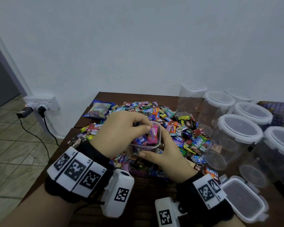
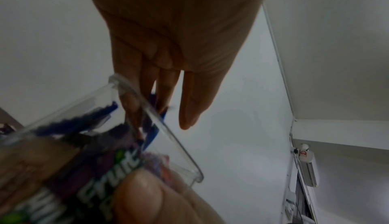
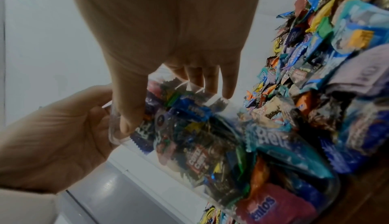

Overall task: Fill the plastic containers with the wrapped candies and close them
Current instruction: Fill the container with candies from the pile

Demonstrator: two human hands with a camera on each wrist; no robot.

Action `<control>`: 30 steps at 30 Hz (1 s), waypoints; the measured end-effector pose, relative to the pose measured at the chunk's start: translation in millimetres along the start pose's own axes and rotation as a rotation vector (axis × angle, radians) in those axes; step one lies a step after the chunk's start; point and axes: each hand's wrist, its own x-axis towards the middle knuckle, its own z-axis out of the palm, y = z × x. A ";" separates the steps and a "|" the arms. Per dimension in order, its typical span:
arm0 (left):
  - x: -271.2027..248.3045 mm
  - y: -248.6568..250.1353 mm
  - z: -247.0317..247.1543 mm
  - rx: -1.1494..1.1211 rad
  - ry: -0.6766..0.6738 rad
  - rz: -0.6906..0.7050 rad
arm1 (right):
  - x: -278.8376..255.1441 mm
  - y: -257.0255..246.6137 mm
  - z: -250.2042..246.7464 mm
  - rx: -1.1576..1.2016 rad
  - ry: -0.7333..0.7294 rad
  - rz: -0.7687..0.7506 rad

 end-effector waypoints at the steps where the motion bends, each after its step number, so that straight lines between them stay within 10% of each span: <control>1: 0.1 -0.3 -1.4 -0.003 -0.001 -0.008 | 0.4 0.7 -0.1 0.004 -0.003 -0.003; 12: 0.8 7.9 -4.1 0.319 0.204 0.038 | 0.5 0.3 1.5 -0.036 0.014 -0.005; 22: 1.8 14.9 4.6 0.576 -0.099 0.072 | 1.2 3.5 1.6 -0.038 0.025 -0.032; 30: 0.5 -9.1 -10.4 0.108 0.351 0.024 | 2.4 -3.3 -21.0 -0.414 -0.169 0.061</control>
